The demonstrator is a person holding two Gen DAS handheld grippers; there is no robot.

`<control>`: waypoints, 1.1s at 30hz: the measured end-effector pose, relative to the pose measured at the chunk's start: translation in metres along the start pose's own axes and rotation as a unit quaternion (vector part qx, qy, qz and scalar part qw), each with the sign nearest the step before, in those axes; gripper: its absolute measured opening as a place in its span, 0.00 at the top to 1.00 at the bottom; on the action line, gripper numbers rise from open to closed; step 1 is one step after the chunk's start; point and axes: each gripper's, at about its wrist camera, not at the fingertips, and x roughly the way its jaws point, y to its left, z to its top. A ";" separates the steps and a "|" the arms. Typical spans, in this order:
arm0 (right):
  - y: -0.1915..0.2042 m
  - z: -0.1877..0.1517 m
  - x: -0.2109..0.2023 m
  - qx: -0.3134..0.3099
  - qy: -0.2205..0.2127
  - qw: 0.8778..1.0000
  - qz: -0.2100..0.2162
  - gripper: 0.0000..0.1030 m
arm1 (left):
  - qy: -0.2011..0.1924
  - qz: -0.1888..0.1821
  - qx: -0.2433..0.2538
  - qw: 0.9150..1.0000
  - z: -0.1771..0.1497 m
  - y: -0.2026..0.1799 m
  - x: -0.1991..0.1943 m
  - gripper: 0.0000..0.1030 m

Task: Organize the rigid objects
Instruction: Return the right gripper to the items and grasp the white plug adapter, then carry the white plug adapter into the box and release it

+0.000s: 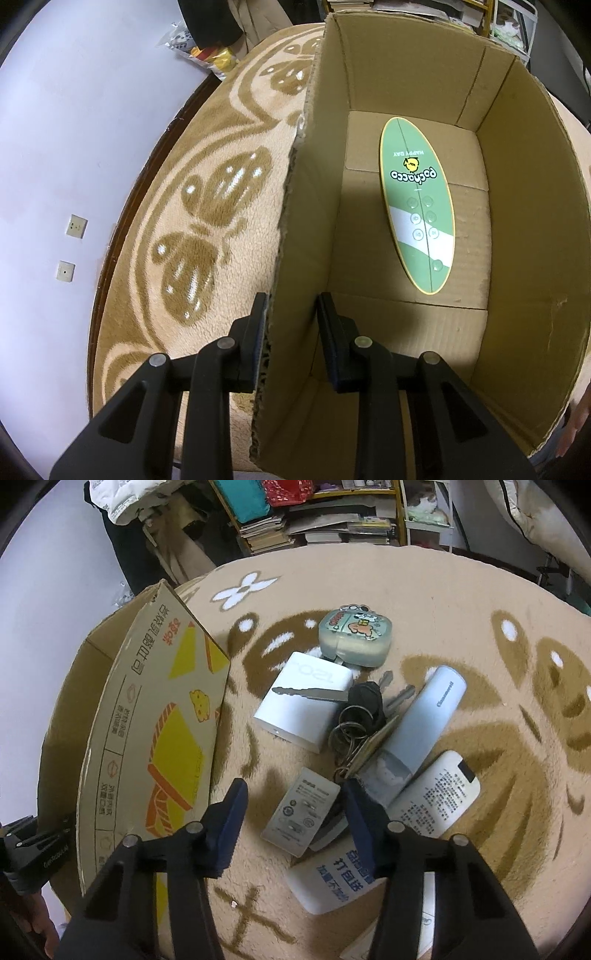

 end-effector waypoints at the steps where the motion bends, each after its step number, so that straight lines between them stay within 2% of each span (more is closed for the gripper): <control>1: 0.001 0.000 0.000 0.002 0.001 1.000 -0.001 0.56 | -0.001 0.000 0.001 1.000 0.000 0.000 -0.001 0.74; 3: 0.001 -0.001 0.000 0.006 0.002 1.000 -0.002 0.70 | -0.001 0.000 0.001 1.000 0.000 0.000 -0.002 0.74; 7: 0.007 -0.001 0.005 0.004 0.007 1.000 -0.008 0.76 | -0.001 0.001 0.001 1.000 -0.001 0.002 -0.002 0.74; 11: 0.022 -0.001 0.004 -0.031 -0.008 0.999 -0.029 0.77 | -0.001 0.003 0.001 1.000 -0.001 0.002 -0.001 0.73; 15: 0.039 -0.003 -0.005 -0.074 -0.045 0.995 -0.048 0.77 | -0.001 0.004 0.002 1.000 -0.004 0.001 -0.002 0.73; 26: 0.057 0.015 -0.048 -0.096 -0.125 0.987 -0.030 0.77 | -0.003 0.002 0.001 1.000 -0.005 0.002 -0.005 0.74; 33: 0.079 0.025 -0.078 -0.125 -0.186 0.974 -0.018 0.77 | 0.000 -0.008 -0.009 1.000 -0.003 0.007 -0.005 0.74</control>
